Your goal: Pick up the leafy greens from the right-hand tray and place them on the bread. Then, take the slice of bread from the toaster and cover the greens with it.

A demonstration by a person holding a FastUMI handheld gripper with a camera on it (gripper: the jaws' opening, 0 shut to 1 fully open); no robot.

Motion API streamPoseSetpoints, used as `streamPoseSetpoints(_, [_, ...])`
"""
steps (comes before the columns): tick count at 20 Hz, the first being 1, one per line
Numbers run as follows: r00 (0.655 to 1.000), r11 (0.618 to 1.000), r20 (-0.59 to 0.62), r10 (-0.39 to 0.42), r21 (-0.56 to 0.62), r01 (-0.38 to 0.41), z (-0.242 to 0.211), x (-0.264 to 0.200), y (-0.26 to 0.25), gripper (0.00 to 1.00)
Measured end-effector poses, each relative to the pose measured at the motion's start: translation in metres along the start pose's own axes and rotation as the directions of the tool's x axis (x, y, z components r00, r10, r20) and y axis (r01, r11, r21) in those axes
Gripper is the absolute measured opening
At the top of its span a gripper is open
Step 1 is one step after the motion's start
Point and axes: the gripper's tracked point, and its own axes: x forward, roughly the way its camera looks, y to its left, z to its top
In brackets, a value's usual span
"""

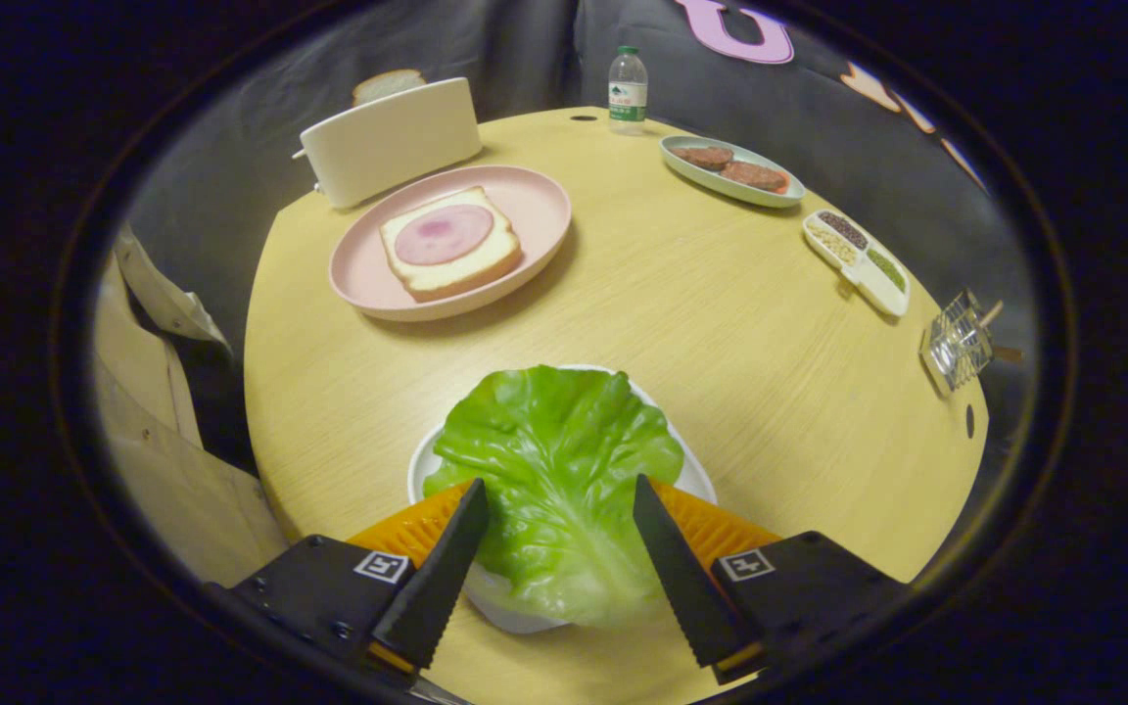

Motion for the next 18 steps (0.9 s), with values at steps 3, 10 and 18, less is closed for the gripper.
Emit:
streamPoseSetpoints(3, [1.000,1.000,-0.026,-0.018,0.023,0.018,0.001,-0.002,-0.003,0.66])
streamPoseSetpoints(10, [0.999,0.999,-0.023,-0.033,0.013,0.033,0.005,0.002,0.000,0.24])
streamPoseSetpoints(18, [0.998,0.998,0.008,-0.064,0.024,0.064,0.017,-0.018,-0.001,0.03])
